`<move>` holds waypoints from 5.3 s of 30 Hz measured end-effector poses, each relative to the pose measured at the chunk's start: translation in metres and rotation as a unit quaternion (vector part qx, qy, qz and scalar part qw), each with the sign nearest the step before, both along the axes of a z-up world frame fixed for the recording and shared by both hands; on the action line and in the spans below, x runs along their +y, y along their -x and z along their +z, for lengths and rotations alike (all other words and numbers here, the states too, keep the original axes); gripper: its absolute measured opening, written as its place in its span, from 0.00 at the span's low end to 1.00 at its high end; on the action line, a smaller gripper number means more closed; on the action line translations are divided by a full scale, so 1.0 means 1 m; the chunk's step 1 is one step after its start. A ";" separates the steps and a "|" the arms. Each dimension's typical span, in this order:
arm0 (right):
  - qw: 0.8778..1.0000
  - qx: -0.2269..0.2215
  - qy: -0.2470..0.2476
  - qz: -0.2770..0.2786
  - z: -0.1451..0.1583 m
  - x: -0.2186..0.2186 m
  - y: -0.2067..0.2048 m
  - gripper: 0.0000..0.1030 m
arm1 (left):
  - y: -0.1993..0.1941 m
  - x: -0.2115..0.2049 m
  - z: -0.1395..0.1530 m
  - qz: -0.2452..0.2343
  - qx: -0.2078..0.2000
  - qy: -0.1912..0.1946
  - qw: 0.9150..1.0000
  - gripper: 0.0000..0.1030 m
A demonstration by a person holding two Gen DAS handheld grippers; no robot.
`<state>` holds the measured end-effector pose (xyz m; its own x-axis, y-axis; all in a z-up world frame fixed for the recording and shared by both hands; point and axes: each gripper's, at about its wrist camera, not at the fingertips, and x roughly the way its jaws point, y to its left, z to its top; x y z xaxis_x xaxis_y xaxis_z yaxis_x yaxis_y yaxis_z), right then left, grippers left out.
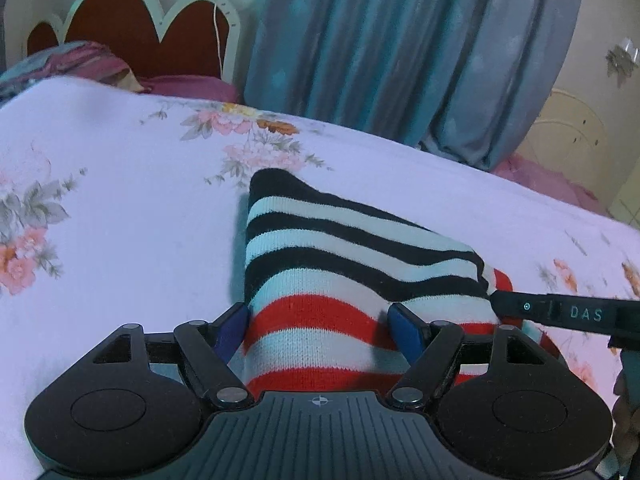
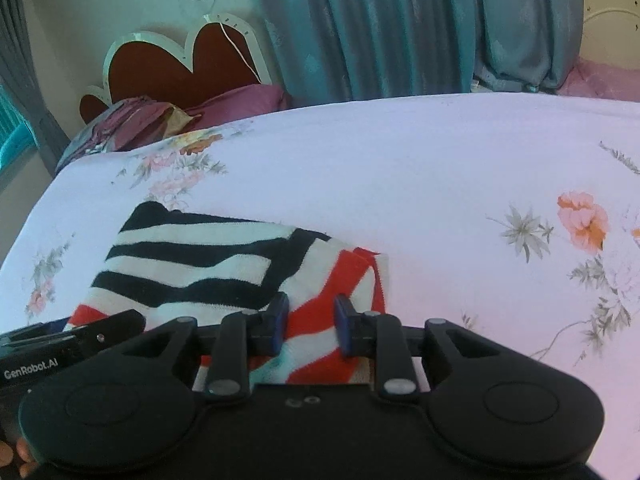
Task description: Fold small clothes
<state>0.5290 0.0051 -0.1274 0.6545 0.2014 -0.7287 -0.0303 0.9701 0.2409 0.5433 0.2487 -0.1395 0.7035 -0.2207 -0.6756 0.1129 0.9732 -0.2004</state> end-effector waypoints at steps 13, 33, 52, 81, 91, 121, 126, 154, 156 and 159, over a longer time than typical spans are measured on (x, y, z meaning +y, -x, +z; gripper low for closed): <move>0.998 -0.043 0.006 0.045 0.043 0.021 0.086 0.25 | 0.073 0.002 0.022 -0.028 -0.014 -0.036 0.999 0.72; 0.999 -0.024 0.038 0.019 0.029 0.022 0.126 0.20 | 0.118 0.011 0.029 -0.057 -0.027 -0.042 0.997 0.74; 0.999 0.026 0.043 -0.020 -0.003 0.020 0.152 0.25 | 0.133 0.024 0.001 -0.052 0.024 -0.025 0.998 0.74; 0.998 0.021 0.055 -0.018 0.019 0.013 0.170 0.59 | 0.161 0.011 0.023 0.077 0.056 -0.088 0.992 1.00; 0.996 -0.049 0.070 0.032 0.083 0.001 0.284 0.70 | 0.260 0.015 0.093 0.116 0.005 -0.126 0.985 1.00; 0.971 -0.222 0.094 -0.011 0.203 -0.003 0.522 0.99 | 0.544 -0.001 0.225 0.118 -0.103 -0.117 0.981 1.00; 0.970 -0.225 0.091 -0.008 0.204 0.000 0.526 0.99 | 0.549 -0.002 0.229 0.116 -0.107 -0.122 0.980 1.00; 0.971 -0.224 0.089 -0.006 0.204 0.007 0.529 0.99 | 0.548 -0.003 0.228 0.120 -0.103 -0.122 0.980 1.00; 0.970 -0.224 0.089 -0.007 0.204 0.007 0.529 0.99 | 0.548 -0.002 0.228 0.120 -0.102 -0.122 0.980 1.00; 0.971 -0.224 0.089 -0.006 0.204 0.007 0.529 0.99 | 0.548 -0.003 0.228 0.120 -0.103 -0.122 0.980 1.00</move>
